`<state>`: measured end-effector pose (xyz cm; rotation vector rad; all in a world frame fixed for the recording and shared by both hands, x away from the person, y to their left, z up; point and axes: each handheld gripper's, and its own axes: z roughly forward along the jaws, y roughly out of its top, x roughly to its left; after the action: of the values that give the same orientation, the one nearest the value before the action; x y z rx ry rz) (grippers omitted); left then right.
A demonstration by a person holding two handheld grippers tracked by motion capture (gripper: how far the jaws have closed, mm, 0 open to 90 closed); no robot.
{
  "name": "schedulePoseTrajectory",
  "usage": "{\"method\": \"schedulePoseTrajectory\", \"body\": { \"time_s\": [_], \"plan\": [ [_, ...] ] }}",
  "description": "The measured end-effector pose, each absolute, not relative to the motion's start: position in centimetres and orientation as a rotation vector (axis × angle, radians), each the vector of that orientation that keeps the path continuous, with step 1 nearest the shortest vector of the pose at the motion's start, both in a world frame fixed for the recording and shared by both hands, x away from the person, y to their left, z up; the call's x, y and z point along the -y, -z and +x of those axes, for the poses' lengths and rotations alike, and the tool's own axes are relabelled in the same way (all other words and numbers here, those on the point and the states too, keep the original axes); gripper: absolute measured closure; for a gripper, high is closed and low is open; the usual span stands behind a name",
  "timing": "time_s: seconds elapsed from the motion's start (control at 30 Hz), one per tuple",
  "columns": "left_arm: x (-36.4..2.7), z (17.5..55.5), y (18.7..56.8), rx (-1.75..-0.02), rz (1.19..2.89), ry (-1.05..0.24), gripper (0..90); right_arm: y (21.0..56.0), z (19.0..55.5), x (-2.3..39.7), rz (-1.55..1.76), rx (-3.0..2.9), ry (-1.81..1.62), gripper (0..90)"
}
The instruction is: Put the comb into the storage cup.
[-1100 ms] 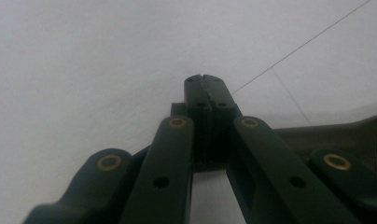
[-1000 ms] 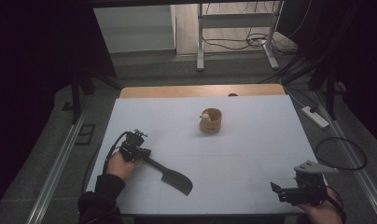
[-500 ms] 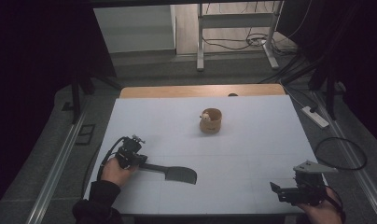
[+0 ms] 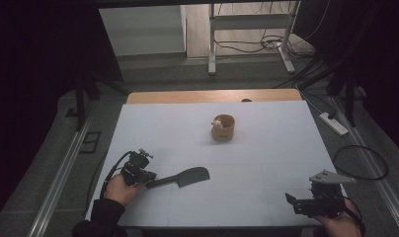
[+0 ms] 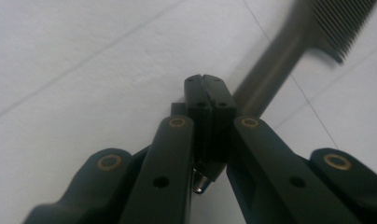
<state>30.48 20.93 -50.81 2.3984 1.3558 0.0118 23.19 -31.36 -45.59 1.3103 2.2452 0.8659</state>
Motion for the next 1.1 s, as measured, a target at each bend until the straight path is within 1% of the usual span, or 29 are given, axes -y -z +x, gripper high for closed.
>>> {"method": "schedulePoseTrajectory", "body": {
  "time_s": [0.4, 0.83, 1.0, 1.07, 1.1],
  "plan": [
    [-20.4, 29.2, 50.9, -1.395, 2.397, 0.038, 88.5, 45.6, 23.2, 31.3, 1.307, -2.247, -0.867, 0.0],
    [-19.2, 28.0, 51.0, -1.382, 2.416, 0.077, 88.5, 45.6, 23.3, 31.3, 1.307, -2.249, -0.871, 0.0],
    [-19.4, 28.0, 50.8, -1.392, 2.392, 0.055, 88.5, 45.6, 23.3, 31.3, 1.306, -2.248, -0.872, 0.0],
    [-19.6, 27.9, 50.5, -1.389, 2.369, 0.028, 88.4, 45.6, 23.3, 31.3, 1.307, -2.248, -0.874, 0.0],
    [-19.6, 27.8, 50.2, -1.385, 2.360, 0.011, 86.1, 45.6, 23.3, 31.3, 1.305, -2.247, -0.874, 0.0]
  ]
}}
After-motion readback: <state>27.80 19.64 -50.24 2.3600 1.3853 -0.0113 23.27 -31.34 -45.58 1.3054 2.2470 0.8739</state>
